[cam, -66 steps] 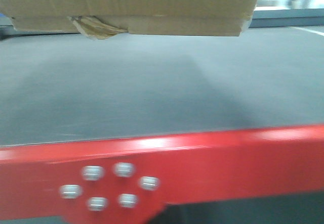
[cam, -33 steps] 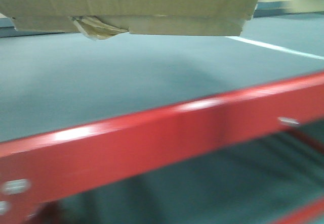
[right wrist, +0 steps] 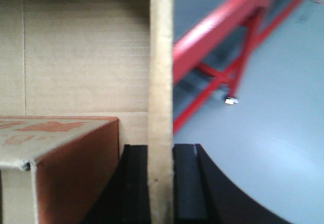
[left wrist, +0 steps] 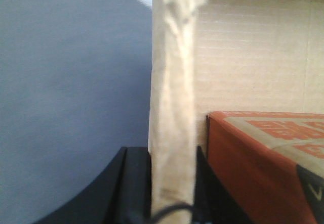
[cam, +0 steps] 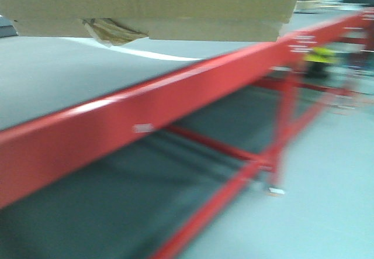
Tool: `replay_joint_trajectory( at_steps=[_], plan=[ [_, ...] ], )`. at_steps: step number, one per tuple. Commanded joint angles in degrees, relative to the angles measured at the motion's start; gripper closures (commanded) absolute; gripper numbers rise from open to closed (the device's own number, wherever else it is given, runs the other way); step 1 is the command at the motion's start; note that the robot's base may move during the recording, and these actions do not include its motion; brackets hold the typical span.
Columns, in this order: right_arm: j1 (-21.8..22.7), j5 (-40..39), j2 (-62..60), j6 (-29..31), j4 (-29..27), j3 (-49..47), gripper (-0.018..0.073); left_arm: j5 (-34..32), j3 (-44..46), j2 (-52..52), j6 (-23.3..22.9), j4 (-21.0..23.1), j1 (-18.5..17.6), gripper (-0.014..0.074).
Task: Stack two boxes on right shelf middle
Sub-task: 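Hold the lifted boxes with both grippers while backing away from table, then carry the boxes with both grippers while turning toward the steel shelf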
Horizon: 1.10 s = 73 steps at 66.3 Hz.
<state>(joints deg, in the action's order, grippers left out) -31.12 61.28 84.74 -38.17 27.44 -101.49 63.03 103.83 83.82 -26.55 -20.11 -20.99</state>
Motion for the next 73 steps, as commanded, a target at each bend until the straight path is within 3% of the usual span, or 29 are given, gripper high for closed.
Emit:
replay_joint_trajectory(
  at_steps=[1,73],
  plan=[
    [0.1,-1.9,-0.8,-0.1,1.8,-0.6,0.0711,-2.9,0.8,-0.6,-0.6,-0.2,0.3,0.0708],
    [0.1,-2.2,-0.8,-0.1,1.8,-0.6,0.0711,-2.9,0.8,-0.6,-0.6,-1.3,0.3,0.0708]
  ],
)
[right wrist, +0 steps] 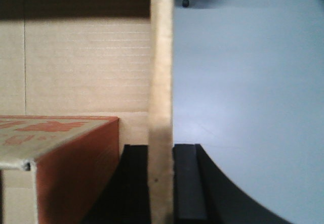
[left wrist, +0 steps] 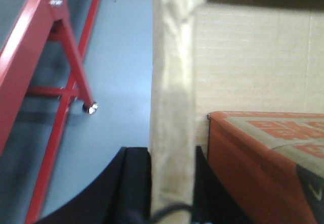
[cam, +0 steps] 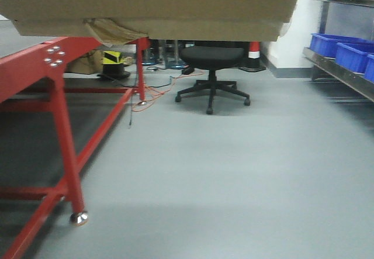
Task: Stack two boxes on right shelf middle
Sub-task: 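Carry the boxes with both grippers while turning toward the steel shelf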
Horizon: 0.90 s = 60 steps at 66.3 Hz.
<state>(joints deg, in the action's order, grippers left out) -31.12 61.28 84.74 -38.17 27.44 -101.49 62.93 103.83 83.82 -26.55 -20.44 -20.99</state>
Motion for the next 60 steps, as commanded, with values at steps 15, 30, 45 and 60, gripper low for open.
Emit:
replay_joint_trajectory(
  at_steps=[15,30,45,60],
  plan=[
    [0.1,-2.2,-0.8,-0.1,1.8,-0.6,0.0711,-2.8,0.8,-0.6,-0.6,-1.2,0.3,0.0708],
    [0.1,-2.2,-0.8,-0.1,1.8,-0.6,0.0711,-2.8,0.8,-0.6,-0.6,-1.2,0.3,0.0708],
    [0.1,-2.3,-0.8,-0.1,1.8,-0.6,0.0711,-2.8,0.8,-0.6,-0.6,-1.2,0.3,0.0708],
    [0.1,-2.3,-0.8,-0.1,1.8,-0.6,0.0711,-2.8,0.8,-0.6,-0.6,-1.2,0.3,0.0708]
  ],
)
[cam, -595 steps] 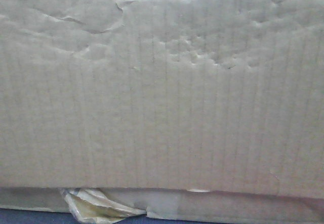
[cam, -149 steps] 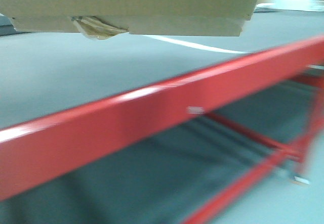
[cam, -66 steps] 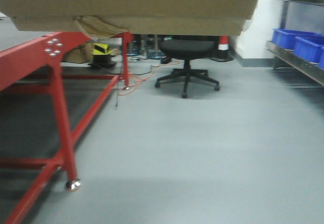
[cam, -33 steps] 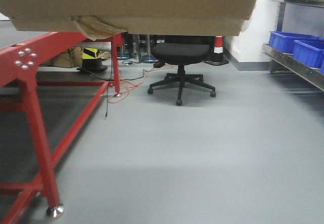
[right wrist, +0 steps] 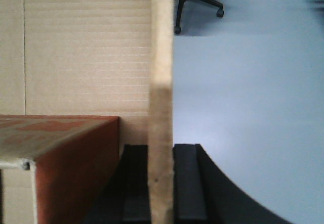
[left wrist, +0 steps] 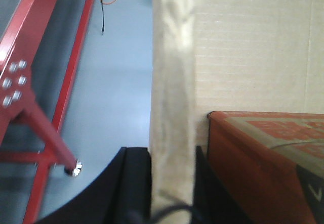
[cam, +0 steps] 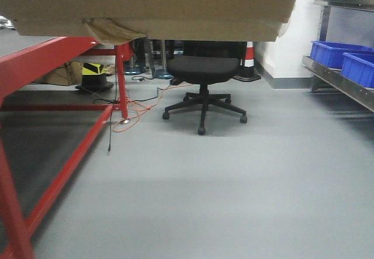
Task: Stack two boxes on right shelf middle
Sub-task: 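Carry the boxes with both grippers while turning toward the steel shelf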
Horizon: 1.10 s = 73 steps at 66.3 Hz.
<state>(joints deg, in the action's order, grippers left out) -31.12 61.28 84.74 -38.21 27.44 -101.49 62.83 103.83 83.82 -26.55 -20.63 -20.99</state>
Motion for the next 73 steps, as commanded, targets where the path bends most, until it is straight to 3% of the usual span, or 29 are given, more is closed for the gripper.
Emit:
replay_joint_trajectory(
  at_steps=[1,50,73],
  plan=[
    [0.1,-2.3,-0.8,-0.1,1.8,-0.6,0.0711,-2.7,0.8,-0.6,-0.6,-1.0,0.3,0.0708],
    [0.1,-2.8,-0.8,-0.1,1.8,-0.6,0.0711,-2.8,0.8,-0.6,-0.6,-1.2,0.3,0.0708],
    [0.1,-7.8,-0.8,-0.1,1.8,-0.6,0.0711,-2.8,0.8,-0.6,-0.6,-1.9,0.3,0.0708]
  ],
)
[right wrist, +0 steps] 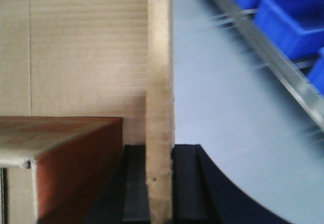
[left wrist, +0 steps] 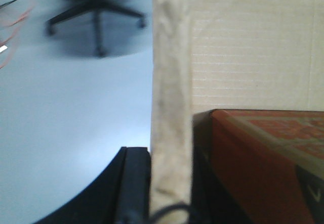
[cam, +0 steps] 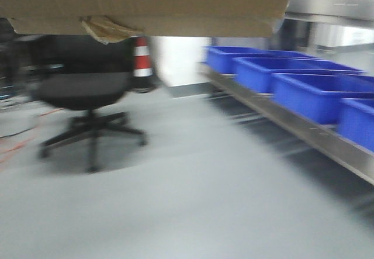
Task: Stack two boxes on right shelf middle
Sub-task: 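Carry the boxes with both grippers while turning toward the steel shelf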
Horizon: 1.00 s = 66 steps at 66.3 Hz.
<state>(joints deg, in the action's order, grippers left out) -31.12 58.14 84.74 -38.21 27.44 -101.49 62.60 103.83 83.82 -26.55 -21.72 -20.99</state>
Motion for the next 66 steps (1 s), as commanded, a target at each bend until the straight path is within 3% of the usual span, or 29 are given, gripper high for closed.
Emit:
replay_joint_trajectory(
  at_steps=[1,45,66],
  plan=[
    [0.1,-4.9,-0.8,-0.1,1.8,-0.6,0.0711,-2.6,0.8,-0.6,-0.6,-0.8,0.3,0.0708],
    [0.1,-16.8,-0.8,-0.1,1.8,-0.6,0.0711,-2.6,0.8,-0.6,-0.6,-1.0,0.3,0.0708],
    [0.1,-17.6,-0.8,-0.1,1.8,-0.6,0.0711,-2.6,0.8,-0.6,-0.6,-1.0,0.3,0.0708]
  ],
)
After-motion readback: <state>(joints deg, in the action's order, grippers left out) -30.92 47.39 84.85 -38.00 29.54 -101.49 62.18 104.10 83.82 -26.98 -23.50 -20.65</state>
